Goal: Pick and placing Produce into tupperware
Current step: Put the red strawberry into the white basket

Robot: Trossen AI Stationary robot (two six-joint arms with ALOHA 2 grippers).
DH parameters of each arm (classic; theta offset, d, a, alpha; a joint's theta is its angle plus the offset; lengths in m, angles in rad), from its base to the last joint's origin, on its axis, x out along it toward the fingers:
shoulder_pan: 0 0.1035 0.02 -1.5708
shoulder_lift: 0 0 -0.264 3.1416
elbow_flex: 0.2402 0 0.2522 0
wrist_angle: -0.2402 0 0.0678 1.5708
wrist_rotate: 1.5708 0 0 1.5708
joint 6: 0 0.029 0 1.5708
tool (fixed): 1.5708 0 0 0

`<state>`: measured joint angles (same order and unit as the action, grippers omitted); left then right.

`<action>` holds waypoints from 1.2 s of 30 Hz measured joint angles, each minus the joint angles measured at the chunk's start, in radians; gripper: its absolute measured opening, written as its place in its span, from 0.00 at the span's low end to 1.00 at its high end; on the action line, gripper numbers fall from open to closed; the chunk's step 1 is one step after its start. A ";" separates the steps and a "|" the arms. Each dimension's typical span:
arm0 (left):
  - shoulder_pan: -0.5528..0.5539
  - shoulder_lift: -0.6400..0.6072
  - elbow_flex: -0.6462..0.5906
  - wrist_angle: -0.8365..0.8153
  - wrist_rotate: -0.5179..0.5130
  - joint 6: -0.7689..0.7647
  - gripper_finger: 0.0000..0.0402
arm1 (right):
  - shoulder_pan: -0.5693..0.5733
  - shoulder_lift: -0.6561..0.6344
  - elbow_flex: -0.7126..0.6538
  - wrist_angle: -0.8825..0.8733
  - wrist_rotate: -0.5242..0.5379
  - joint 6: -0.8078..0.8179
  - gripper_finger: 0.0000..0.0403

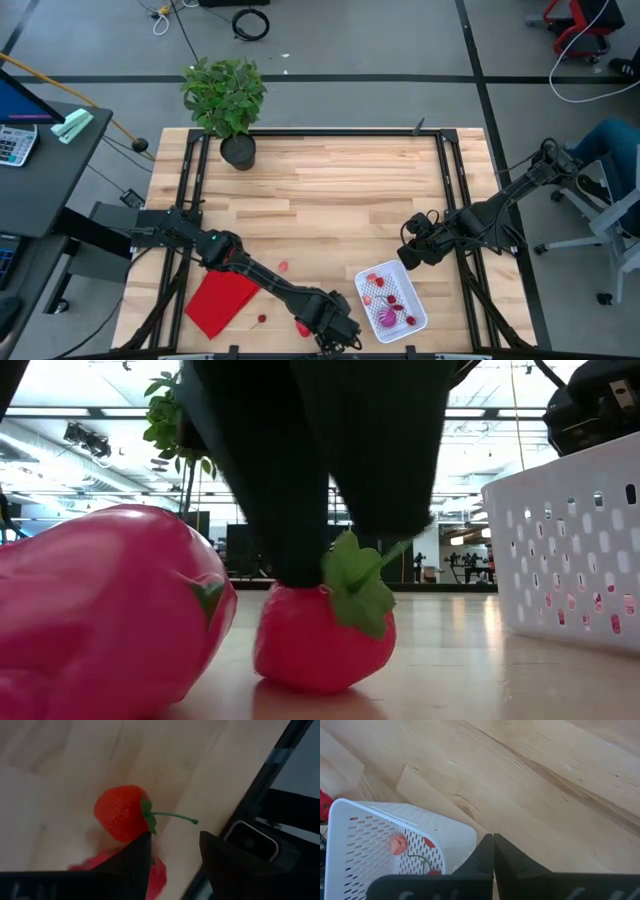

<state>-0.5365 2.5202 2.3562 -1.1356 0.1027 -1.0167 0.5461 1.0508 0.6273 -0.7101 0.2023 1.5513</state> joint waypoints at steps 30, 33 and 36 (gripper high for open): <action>0.054 0.000 0.000 0.033 -0.102 0.054 0.43 | 0.000 0.000 0.000 0.000 0.020 -0.010 0.01; 0.055 0.000 0.000 0.020 -0.103 0.064 0.43 | 0.000 0.000 0.000 0.000 0.033 -0.011 0.01; 0.057 0.000 0.000 0.016 -0.103 0.111 0.43 | 0.000 0.000 0.000 0.000 0.034 -0.011 0.01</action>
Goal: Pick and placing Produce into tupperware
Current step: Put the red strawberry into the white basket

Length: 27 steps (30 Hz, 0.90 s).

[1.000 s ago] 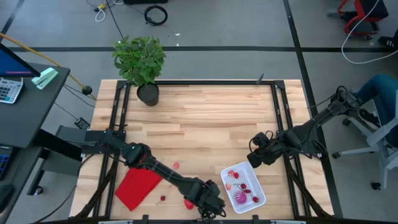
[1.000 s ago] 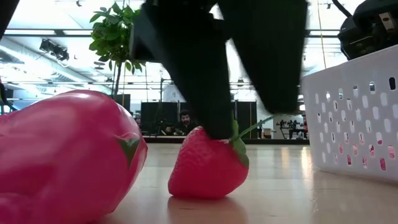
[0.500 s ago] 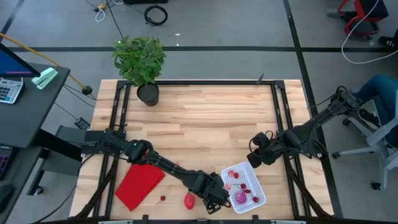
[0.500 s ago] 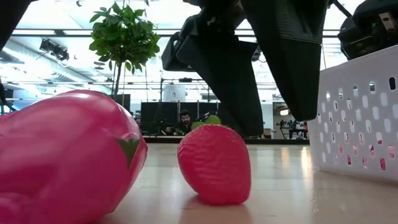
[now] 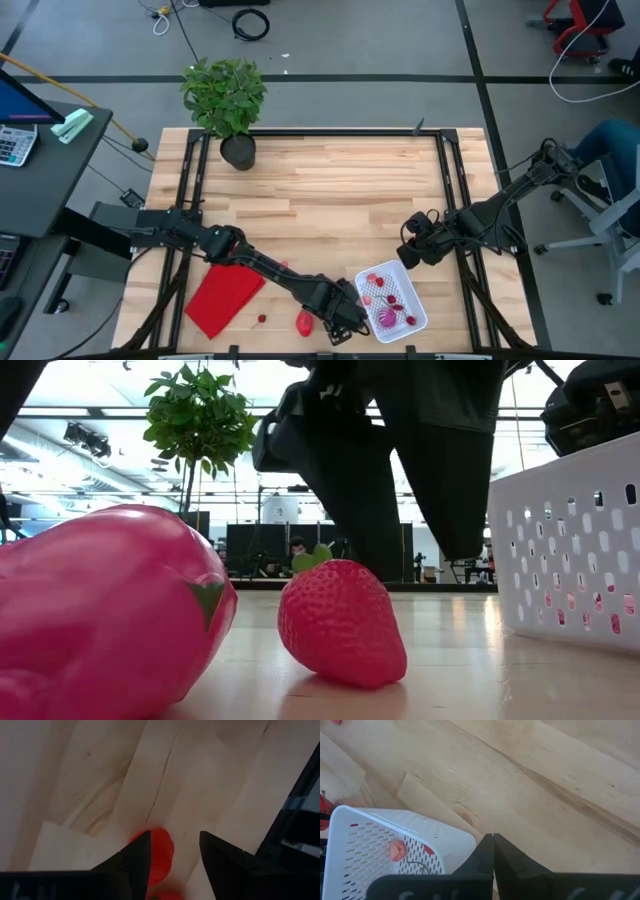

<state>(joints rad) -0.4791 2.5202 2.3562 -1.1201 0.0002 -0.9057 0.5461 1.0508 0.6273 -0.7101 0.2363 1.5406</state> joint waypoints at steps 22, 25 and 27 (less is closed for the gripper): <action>0.008 0.000 0.000 -0.097 0.004 0.551 0.66 | 0.000 0.000 0.000 0.000 -0.001 0.001 0.01; 0.009 0.000 0.000 -0.110 0.004 0.551 0.69 | 0.000 0.000 0.000 0.000 -0.001 0.001 0.01; 0.009 0.000 0.000 -0.132 0.004 0.551 0.70 | 0.000 0.000 0.000 0.000 -0.001 0.001 0.01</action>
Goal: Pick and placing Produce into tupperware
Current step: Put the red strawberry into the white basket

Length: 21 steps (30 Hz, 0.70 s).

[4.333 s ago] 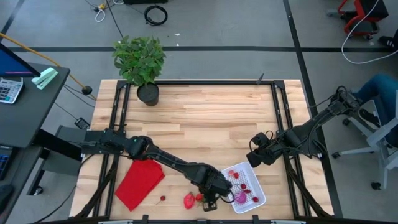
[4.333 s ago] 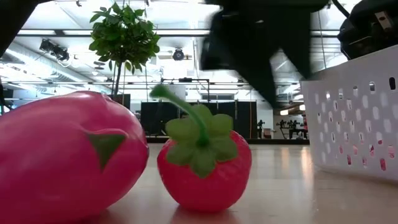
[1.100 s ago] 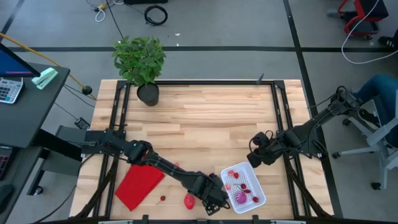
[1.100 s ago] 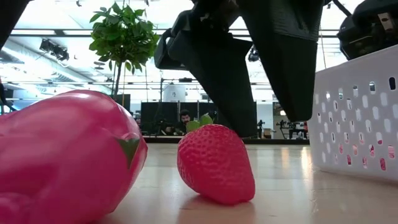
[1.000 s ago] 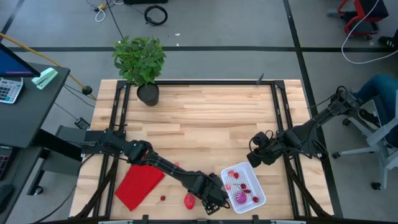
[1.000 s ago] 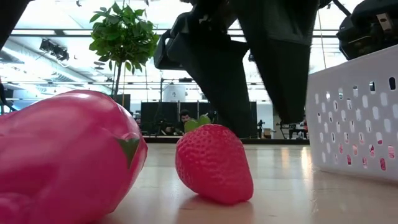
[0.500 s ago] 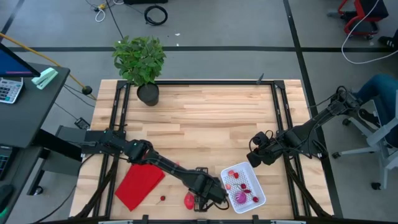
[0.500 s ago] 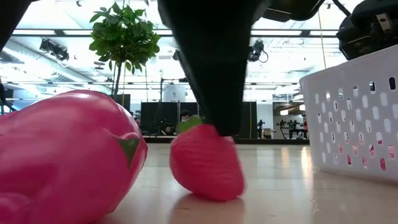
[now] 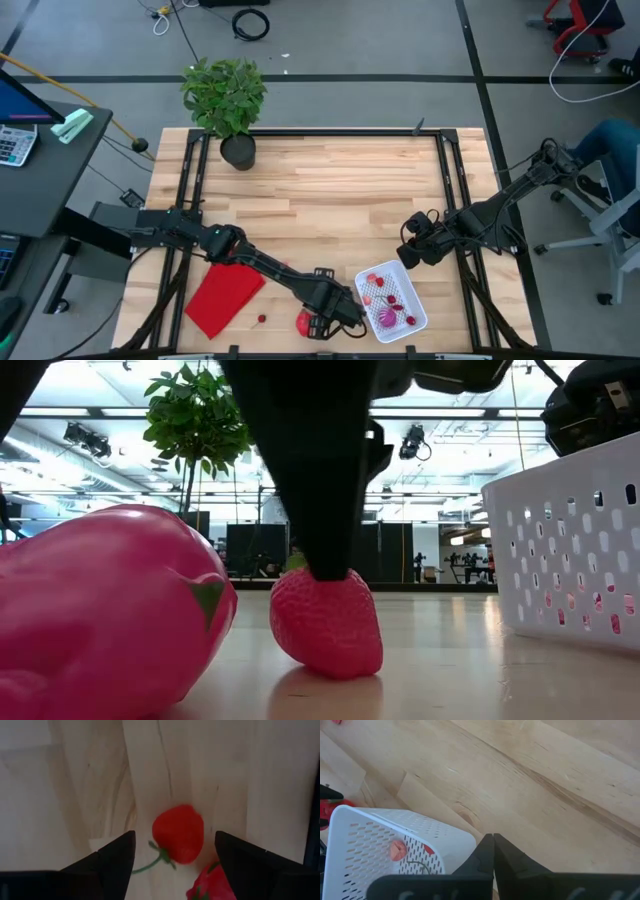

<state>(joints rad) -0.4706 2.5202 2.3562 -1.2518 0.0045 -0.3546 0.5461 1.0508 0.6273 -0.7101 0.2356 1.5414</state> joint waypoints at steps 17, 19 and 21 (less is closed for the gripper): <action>-0.021 0.000 -0.041 0.041 0.038 -0.027 0.70 | 0.000 0.000 0.000 0.000 0.017 0.000 0.01; -0.016 0.000 -0.041 0.050 0.037 -0.032 0.70 | 0.000 0.000 0.000 0.000 0.020 0.000 0.01; -0.014 0.000 -0.041 0.054 0.037 -0.049 0.70 | 0.000 0.000 0.000 0.000 0.021 0.000 0.01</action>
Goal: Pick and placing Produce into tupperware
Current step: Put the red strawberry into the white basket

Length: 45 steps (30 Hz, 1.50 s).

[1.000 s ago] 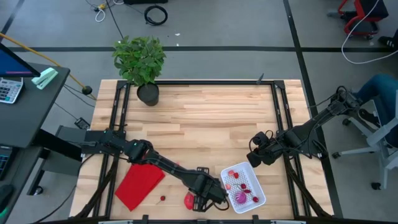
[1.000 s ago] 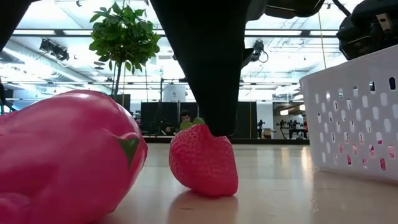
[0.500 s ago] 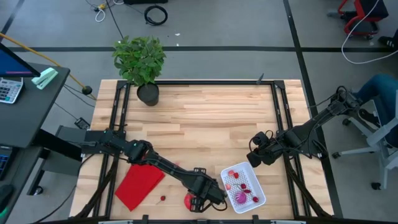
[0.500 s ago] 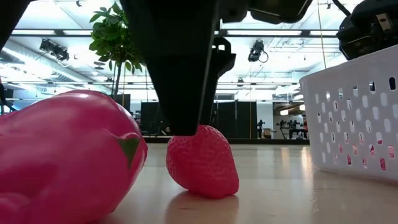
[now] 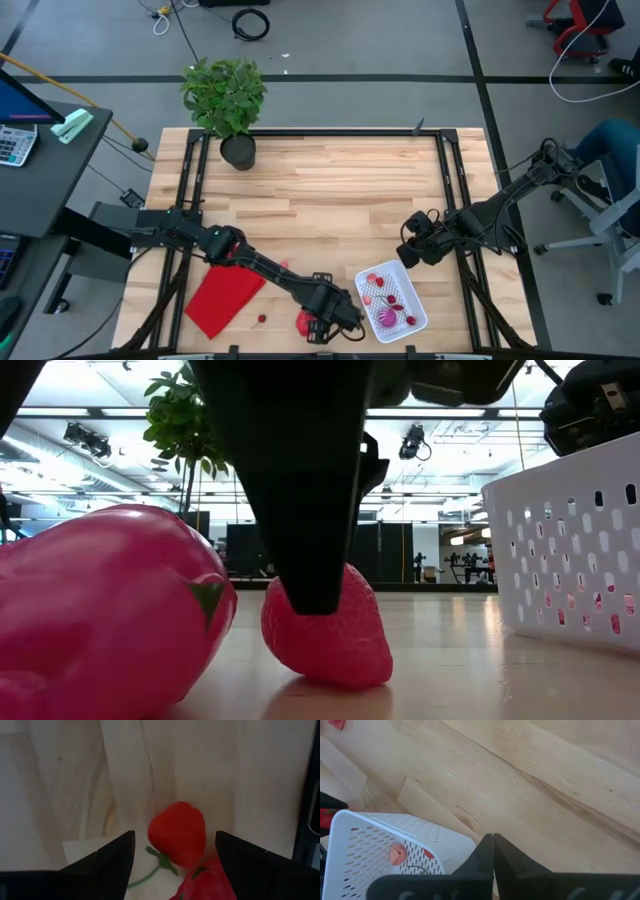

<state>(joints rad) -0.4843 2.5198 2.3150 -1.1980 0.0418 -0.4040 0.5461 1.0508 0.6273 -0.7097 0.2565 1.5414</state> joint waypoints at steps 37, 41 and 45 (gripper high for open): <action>-0.022 0.035 0.000 0.016 -0.049 -0.058 0.54 | 0.000 0.000 0.000 0.000 0.002 0.000 0.01; -0.018 0.035 0.000 0.012 -0.049 -0.086 0.46 | 0.000 0.000 0.000 0.000 0.002 0.000 0.01; -0.016 0.035 0.000 0.012 -0.049 -0.090 0.46 | 0.000 0.000 0.000 0.000 0.002 0.000 0.01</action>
<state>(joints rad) -0.5003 2.5553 2.3150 -1.1858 -0.0074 -0.4942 0.5463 1.0512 0.6273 -0.7101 0.2584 1.5417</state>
